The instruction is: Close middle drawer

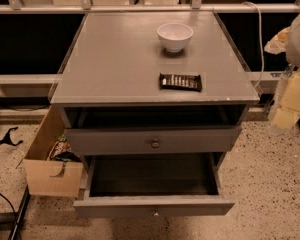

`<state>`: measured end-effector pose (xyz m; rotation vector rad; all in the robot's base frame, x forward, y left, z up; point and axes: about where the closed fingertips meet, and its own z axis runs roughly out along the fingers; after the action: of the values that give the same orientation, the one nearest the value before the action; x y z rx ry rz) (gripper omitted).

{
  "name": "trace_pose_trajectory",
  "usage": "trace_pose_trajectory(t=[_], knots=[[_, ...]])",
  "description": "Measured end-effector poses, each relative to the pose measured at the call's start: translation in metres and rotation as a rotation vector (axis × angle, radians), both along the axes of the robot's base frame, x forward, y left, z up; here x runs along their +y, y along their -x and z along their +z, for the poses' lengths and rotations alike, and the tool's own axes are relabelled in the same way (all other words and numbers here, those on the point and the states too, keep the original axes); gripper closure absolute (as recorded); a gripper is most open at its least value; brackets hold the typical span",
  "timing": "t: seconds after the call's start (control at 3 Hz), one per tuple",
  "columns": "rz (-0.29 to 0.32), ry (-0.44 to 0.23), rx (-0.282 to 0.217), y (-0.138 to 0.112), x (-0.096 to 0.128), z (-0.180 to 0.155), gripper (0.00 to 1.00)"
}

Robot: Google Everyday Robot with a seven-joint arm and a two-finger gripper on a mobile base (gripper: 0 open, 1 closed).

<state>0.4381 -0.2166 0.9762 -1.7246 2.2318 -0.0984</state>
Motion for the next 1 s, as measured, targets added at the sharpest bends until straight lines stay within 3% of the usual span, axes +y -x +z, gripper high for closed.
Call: trace_pose_trajectory(t=[0.67,1.0], knots=[[0.004,0.017,0.016,0.007,0.001,-0.015,0.0],[-0.022,0.009,0.055,0.02,-0.001,-0.063,0.0]])
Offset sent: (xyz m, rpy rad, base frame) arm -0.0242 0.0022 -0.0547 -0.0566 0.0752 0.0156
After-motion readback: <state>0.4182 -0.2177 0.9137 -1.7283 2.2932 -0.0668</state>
